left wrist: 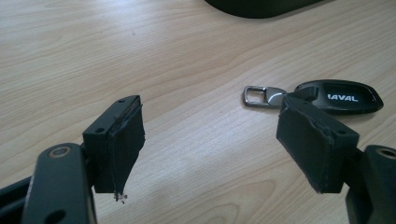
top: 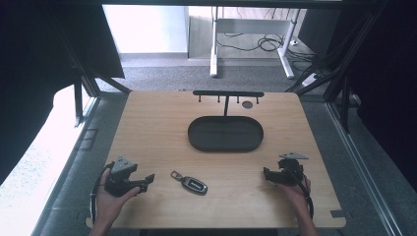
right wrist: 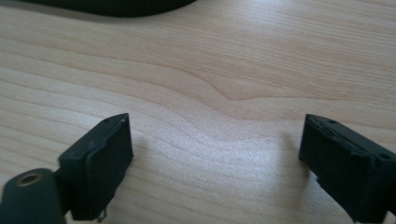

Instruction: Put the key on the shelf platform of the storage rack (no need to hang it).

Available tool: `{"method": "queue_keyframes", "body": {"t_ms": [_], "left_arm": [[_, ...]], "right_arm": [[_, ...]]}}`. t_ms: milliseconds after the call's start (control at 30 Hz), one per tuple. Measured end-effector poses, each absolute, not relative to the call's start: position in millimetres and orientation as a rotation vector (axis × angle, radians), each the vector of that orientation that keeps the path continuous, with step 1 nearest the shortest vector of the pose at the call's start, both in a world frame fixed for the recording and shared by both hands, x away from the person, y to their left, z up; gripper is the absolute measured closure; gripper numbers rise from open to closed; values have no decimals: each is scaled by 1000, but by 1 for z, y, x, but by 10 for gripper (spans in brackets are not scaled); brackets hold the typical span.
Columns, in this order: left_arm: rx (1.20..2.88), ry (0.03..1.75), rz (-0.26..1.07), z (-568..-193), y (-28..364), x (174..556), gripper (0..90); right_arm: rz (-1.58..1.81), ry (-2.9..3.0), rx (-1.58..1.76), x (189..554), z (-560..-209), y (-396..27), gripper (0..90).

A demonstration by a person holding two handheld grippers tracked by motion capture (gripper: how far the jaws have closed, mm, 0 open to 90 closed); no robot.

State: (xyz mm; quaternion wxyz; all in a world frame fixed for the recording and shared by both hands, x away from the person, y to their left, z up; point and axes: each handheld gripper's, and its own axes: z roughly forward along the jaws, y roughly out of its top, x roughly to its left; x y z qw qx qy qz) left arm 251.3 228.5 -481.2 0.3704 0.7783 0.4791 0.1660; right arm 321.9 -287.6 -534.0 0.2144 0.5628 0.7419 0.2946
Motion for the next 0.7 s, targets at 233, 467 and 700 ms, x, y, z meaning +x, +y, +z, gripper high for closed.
{"method": "queue_keyframes", "body": {"t_ms": [233, 467, 700], "left_arm": [[2005, 1214, 424, -481, 226, 248, 236], [2007, 1220, 420, -482, 227, 251, 235], [2017, 1223, 408, -484, 226, 253, 234]], "right_arm": [[934, 2079, 1505, 308, -522, -295, 202], [953, 2087, 1494, 306, -518, -298, 262], [944, 2115, 1482, 306, -518, -297, 280]]}}
